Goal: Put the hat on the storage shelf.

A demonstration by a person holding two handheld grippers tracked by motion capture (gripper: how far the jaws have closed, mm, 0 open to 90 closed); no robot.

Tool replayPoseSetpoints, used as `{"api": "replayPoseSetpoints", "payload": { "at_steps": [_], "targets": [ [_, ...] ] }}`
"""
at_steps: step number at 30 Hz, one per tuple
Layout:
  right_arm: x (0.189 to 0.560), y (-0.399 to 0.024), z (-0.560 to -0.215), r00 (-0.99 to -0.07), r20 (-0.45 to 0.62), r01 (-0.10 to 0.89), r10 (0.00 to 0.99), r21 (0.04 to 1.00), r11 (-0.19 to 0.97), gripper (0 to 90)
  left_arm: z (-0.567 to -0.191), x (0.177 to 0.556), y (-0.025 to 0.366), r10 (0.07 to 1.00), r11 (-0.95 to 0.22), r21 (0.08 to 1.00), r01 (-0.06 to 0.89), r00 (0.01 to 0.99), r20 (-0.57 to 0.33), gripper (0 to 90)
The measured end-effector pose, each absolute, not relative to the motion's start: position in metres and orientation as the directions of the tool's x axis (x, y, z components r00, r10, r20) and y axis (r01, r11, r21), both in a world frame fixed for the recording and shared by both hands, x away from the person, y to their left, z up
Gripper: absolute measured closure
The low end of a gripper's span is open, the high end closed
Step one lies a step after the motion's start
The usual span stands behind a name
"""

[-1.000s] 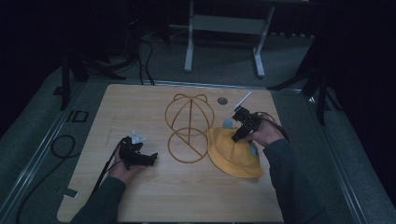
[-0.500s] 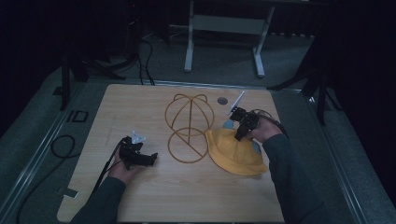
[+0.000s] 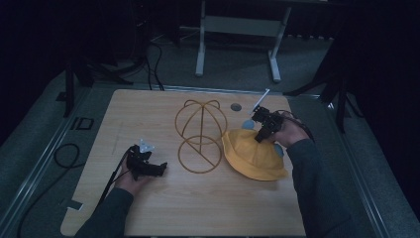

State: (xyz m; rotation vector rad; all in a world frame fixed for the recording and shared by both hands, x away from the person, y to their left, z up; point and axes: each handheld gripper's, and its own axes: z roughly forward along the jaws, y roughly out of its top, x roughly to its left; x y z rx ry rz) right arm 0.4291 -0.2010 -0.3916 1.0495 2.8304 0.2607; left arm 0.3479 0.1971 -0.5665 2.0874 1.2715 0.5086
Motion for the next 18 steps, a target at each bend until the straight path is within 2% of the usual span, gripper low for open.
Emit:
{"api": "replayPoseSetpoints", "payload": {
  "at_steps": [18],
  "targets": [
    [0.425, -0.221, -0.356, -0.739, -0.088, 0.621, 0.668, 0.297, 0.726, 81.5, -0.566, 0.348, 0.197, 0.888, -0.333, 0.688, 0.645, 0.459, 0.0, 0.1]
  ]
}}
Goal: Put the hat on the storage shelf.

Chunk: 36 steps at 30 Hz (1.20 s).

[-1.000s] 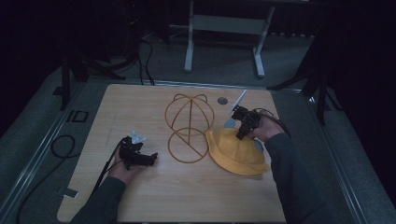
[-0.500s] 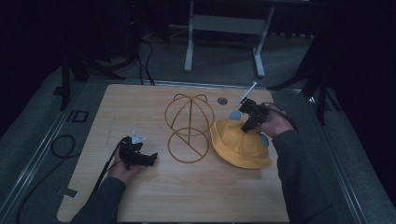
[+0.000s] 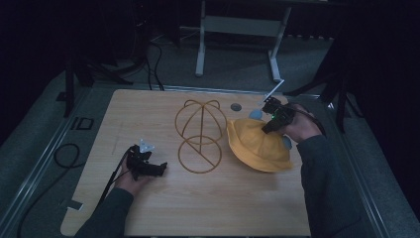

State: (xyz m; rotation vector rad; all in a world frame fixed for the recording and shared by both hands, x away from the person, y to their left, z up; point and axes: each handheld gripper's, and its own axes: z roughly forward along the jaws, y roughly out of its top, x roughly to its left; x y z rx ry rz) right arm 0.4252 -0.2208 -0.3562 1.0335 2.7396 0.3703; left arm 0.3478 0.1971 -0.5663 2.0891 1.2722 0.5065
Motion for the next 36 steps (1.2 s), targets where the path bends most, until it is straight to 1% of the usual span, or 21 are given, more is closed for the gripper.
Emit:
{"api": "replayPoseSetpoints", "payload": {
  "at_steps": [10, 19, 26, 31, 36],
  "targets": [
    [0.42, -0.233, -0.335, -0.733, -0.118, 0.595, 0.67, 0.367, 0.715, 81.7, -0.566, 0.348, 0.197, 0.888, -0.333, 0.688, 0.645, 0.459, 0.0, 0.1],
    [0.416, -0.243, -0.319, -0.705, -0.142, 0.584, 0.695, 0.441, 0.682, 81.9, -0.566, 0.348, 0.197, 0.888, -0.333, 0.688, 0.645, 0.459, 0.0, 0.1],
    [0.409, -0.249, -0.304, -0.709, -0.152, 0.538, 0.689, 0.515, 0.667, 82.4, -0.566, 0.348, 0.197, 0.887, -0.336, 0.686, 0.645, 0.461, 0.001, 0.1],
    [0.402, -0.251, -0.295, -0.711, -0.166, 0.509, 0.683, 0.548, 0.664, 82.7, -0.566, 0.348, 0.197, 0.888, -0.333, 0.688, 0.645, 0.459, -0.001, 0.1],
    [0.396, -0.251, -0.286, -0.736, -0.141, 0.467, 0.663, 0.603, 0.647, 83.0, -0.566, 0.348, 0.197, 0.888, -0.333, 0.688, 0.645, 0.459, -0.001, 0.1]
  ]
}}
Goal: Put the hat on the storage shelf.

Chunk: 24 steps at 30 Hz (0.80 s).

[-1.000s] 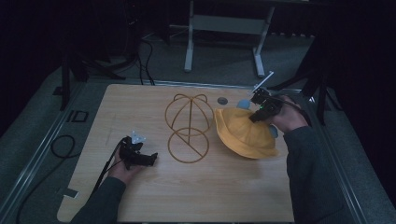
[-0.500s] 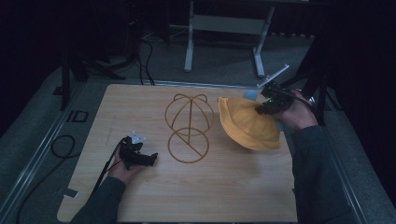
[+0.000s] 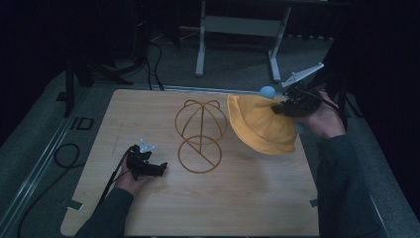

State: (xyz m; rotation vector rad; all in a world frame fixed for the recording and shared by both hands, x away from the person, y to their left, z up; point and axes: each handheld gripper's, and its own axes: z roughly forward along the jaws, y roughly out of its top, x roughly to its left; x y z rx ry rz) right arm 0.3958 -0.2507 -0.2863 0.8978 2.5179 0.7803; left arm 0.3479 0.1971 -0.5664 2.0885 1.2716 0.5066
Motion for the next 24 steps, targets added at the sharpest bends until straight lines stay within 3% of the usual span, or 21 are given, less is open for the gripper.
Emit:
{"api": "replayPoseSetpoints", "payload": {
  "at_steps": [24],
  "targets": [
    [0.383, -0.206, -0.25, -0.802, -0.186, 0.332, 0.567, 0.65, 0.683, 83.1, -0.566, 0.348, 0.197, 0.887, -0.336, 0.687, 0.644, 0.461, 0.002, 0.1]
  ]
}}
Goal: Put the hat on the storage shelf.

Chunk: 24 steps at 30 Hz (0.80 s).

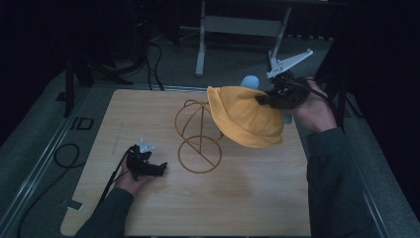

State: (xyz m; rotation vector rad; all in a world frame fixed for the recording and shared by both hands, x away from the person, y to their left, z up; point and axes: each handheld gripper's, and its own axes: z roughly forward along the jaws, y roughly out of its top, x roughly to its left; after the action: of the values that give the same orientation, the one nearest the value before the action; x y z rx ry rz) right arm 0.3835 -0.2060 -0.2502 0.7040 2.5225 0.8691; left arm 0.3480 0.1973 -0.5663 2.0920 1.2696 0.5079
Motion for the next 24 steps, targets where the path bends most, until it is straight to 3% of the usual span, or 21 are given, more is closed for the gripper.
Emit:
{"api": "replayPoseSetpoints", "payload": {
  "at_steps": [24],
  "targets": [
    [0.398, -0.141, -0.249, -0.846, -0.209, 0.278, 0.491, 0.612, 0.74, 83.0, -0.566, 0.348, 0.197, 0.888, -0.336, 0.687, 0.645, 0.461, 0.001, 0.1]
  ]
}}
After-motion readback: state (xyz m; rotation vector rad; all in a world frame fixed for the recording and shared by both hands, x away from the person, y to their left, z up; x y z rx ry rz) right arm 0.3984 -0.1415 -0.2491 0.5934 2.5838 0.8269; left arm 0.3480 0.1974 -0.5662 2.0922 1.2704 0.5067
